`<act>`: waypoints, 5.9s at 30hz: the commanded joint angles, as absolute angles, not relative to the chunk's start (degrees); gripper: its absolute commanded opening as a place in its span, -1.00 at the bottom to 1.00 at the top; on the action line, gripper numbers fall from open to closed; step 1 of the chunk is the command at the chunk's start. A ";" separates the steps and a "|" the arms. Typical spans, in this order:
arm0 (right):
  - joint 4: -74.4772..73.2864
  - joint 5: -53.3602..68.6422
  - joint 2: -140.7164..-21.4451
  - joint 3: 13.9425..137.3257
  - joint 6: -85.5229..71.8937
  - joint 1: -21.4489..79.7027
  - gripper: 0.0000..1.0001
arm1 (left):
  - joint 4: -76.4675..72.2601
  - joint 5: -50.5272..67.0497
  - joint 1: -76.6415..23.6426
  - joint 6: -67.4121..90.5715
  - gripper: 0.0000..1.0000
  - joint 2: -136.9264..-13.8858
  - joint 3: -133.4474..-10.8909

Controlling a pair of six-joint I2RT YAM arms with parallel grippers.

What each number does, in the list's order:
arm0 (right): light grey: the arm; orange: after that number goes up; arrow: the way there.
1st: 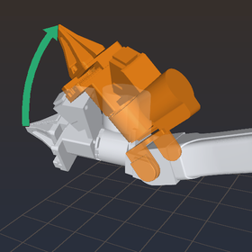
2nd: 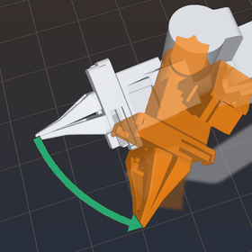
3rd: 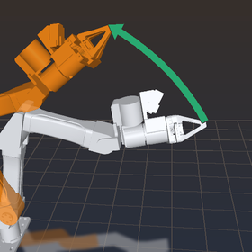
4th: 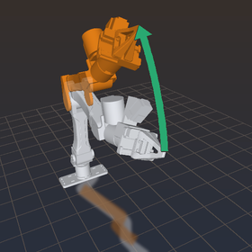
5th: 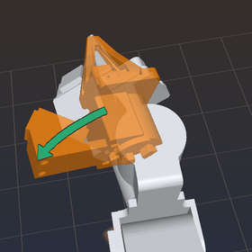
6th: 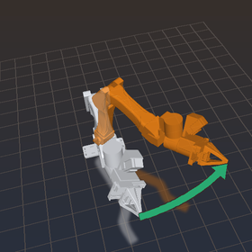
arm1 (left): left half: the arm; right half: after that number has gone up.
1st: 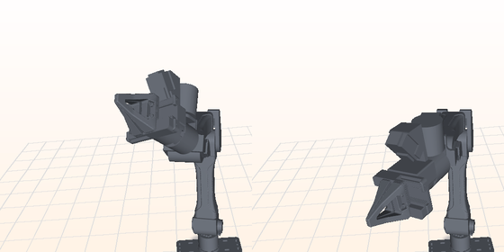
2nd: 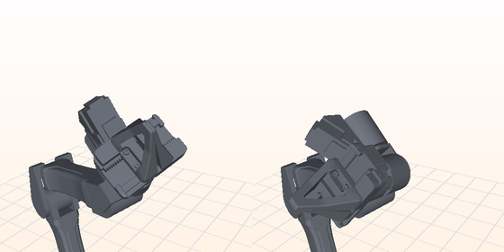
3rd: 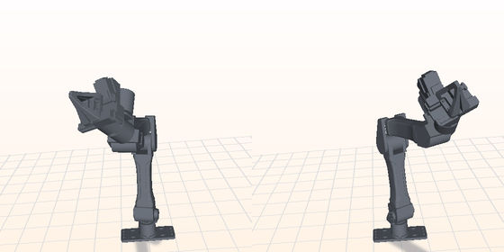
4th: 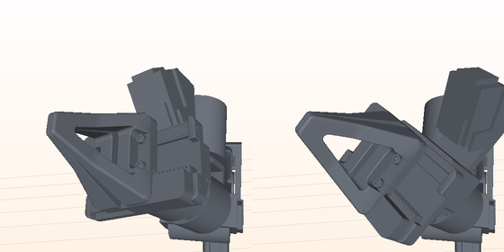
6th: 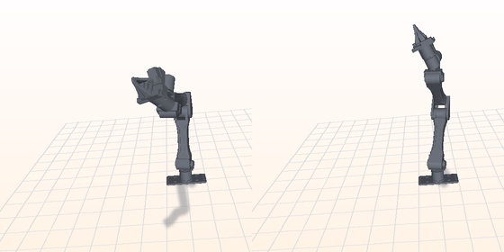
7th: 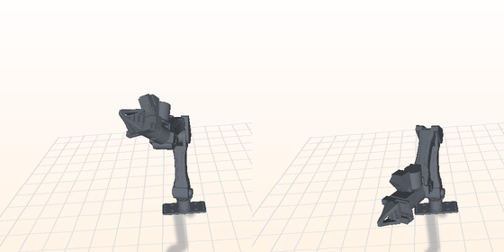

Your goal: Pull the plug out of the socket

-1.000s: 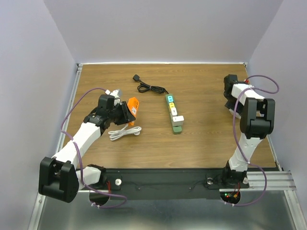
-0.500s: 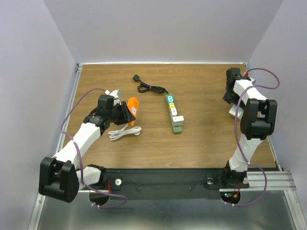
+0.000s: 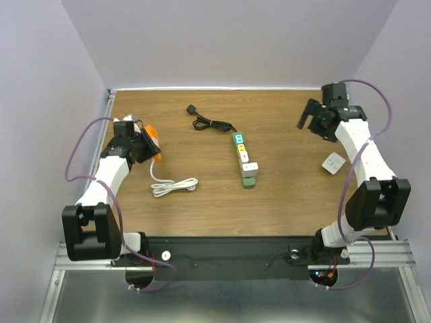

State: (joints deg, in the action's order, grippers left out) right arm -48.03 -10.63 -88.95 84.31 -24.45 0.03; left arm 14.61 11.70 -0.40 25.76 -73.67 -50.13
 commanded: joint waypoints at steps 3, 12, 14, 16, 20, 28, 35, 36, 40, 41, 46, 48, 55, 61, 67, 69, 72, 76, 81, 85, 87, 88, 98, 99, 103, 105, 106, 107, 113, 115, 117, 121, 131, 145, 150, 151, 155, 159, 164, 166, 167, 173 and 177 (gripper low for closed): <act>-47.02 4.12 -88.51 81.48 -18.99 12.02 1.00 | 14.59 8.18 8.33 22.15 -1.00 -77.25 -62.99; -46.49 6.42 -88.68 81.56 -18.11 21.61 1.00 | 15.65 10.88 15.12 20.21 -1.00 -78.66 -67.86; -46.49 5.02 -90.26 81.56 -18.02 23.99 1.00 | 13.98 16.77 15.12 20.30 -1.00 -79.28 -64.87; -46.41 3.61 -91.84 81.82 -18.37 25.57 1.00 | 13.45 21.42 15.12 19.08 -0.78 -82.25 -63.03; -45.97 2.11 -94.04 83.32 -18.54 28.12 1.00 | 13.36 23.38 15.12 17.75 -0.20 -84.90 -60.30; -45.35 -1.13 -98.78 88.14 -18.81 31.64 1.00 | 10.55 29.17 14.24 18.37 0.71 -81.39 -55.29; -45.44 -5.79 -105.72 92.72 -18.89 33.93 1.00 | 12.48 30.76 13.18 19.34 0.97 -73.49 -51.51; -45.35 -6.58 -107.21 92.99 -19.16 33.93 0.99 | 12.74 31.02 13.18 19.51 0.97 -72.43 -51.33; -45.35 -8.00 -109.77 93.87 -19.60 34.10 0.76 | 14.85 32.34 13.10 19.78 0.98 -66.46 -50.54; -45.35 -7.82 -110.82 94.04 -19.25 34.01 0.68 | 15.11 33.65 13.18 19.86 0.97 -63.92 -50.02; -45.26 -6.86 -112.85 92.99 -19.25 34.28 0.17 | 16.00 36.65 12.75 22.23 0.97 -57.23 -47.90; -45.18 -6.16 -113.20 92.46 -19.34 34.54 -0.02 | 16.08 37.61 12.74 22.76 0.98 -54.85 -46.59; -44.91 -0.28 -110.31 91.58 -19.60 34.54 -0.99 | 14.68 42.01 11.43 23.20 0.97 -53.35 -42.54; -40.96 14.75 -105.56 90.97 -22.58 34.54 -0.99 | 9.85 44.55 7.92 26.45 0.97 -52.12 -41.57; -35.07 31.11 -103.98 90.79 -24.17 34.45 -0.99 | 4.84 39.74 0.10 31.11 0.97 -52.38 -40.43; -34.98 34.95 -103.19 90.27 -22.43 34.45 -0.99 | 3.00 38.06 -2.71 32.25 0.97 -53.43 -40.17; -33.93 38.32 -100.82 87.63 -21.10 34.45 -0.99 | 1.85 32.89 -5.27 34.53 0.97 -55.72 -40.43; -31.12 38.93 -98.09 84.64 -21.88 34.63 -0.99 | -1.65 27.61 -7.20 40.15 0.97 -58.70 -40.43; -27.34 40.17 -96.42 81.92 -24.25 36.21 -0.99 | -4.57 22.68 -11.77 43.24 0.97 -65.02 -42.79; -25.67 37.98 -95.71 82.09 -25.05 38.58 -0.99 | -4.40 19.25 -16.16 45.60 0.97 -70.83 -46.22; -25.40 36.05 -95.80 82.44 -25.40 39.72 -0.99 | -3.96 16.89 -17.31 47.27 0.97 -73.20 -47.98; -25.31 35.69 -95.80 82.53 -25.57 40.07 -0.99 | -3.87 15.83 -17.92 47.89 0.97 -73.65 -48.42; -23.82 32.87 -94.48 82.00 -25.93 42.19 -0.99 | -2.90 8.61 -19.07 52.20 0.97 -74.88 -48.43; -23.64 32.87 -94.48 82.09 -25.84 42.27 -0.99 | -2.81 8.61 -19.33 52.38 0.97 -75.14 -48.25; -23.20 31.90 -94.48 82.26 -25.84 42.63 -0.99 | -2.64 7.39 -19.51 54.05 0.97 -75.24 -47.03; -22.94 31.82 -94.40 82.27 -25.93 42.80 -0.99 | -3.25 6.59 -19.51 55.36 0.97 -74.71 -46.24; -22.85 31.64 -94.39 82.27 -26.01 42.80 -0.99 | -3.60 6.77 -19.69 55.72 0.97 -74.71 -46.14; -22.59 31.55 -94.31 82.18 -26.02 42.98 -0.99 | -3.78 7.46 -19.95 56.16 0.97 -74.88 -46.23; -20.31 29.53 -93.17 81.56 -27.42 43.24 -0.99 | -3.96 5.72 -21.97 59.15 0.97 -76.99 -46.32; -19.34 28.13 -92.12 81.21 -27.95 43.24 -0.99 | -3.96 5.01 -21.97 60.20 0.97 -76.73 -45.62; -18.99 26.73 -91.41 80.77 -28.30 43.24 -0.99 | -3.87 3.88 -21.97 61.08 0.97 -76.12 -45.09; -17.76 27.77 -90.53 80.07 -29.00 43.24 -0.99 | -4.22 3.08 -22.06 61.70 0.87 -75.76 -45.09; -15.56 27.86 -90.17 78.75 -30.23 43.77 -0.99 | -6.50 5.97 -23.02 62.05 0.40 -78.05 -46.14; -15.29 28.48 -92.37 79.63 -31.11 44.56 -0.54 | -9.58 9.93 -23.82 59.33 -1.00 -80.16 -46.14; -15.47 28.92 -92.29 78.84 -31.38 44.47 0.47 | -9.32 10.20 -23.73 57.04 -1.00 -79.89 -46.23; -15.47 29.18 -92.11 78.23 -31.38 44.56 0.67 | -9.32 10.28 -23.64 56.69 -1.00 -79.89 -46.06; -15.82 29.18 -91.14 75.95 -30.76 44.47 0.92 | -9.67 10.81 -23.47 55.99 -1.00 -79.72 -46.05; -16.61 27.08 -89.48 73.75 -29.53 44.47 0.95 | -10.02 11.86 -23.12 54.94 -1.00 -79.98 -46.67; -20.12 19.96 -87.02 71.99 -26.20 44.56 0.98 | -10.37 14.06 -22.24 53.70 -1.00 -81.03 -47.55; -21.70 19.60 -87.10 71.55 -25.23 44.56 0.97 | -10.37 14.68 -22.15 53.35 -1.00 -81.38 -48.25; -21.88 19.69 -87.45 71.28 -25.05 44.56 0.96 | -10.55 15.29 -22.15 53.26 -1.00 -81.56 -48.34; -22.50 18.28 -88.42 69.00 -23.56 44.56 0.84 | -11.16 17.66 -22.15 51.69 -1.00 -83.23 -49.92; -22.68 17.67 -89.91 68.12 -22.06 44.56 0.71 | -11.42 20.48 -22.15 50.36 -1.00 -84.90 -50.71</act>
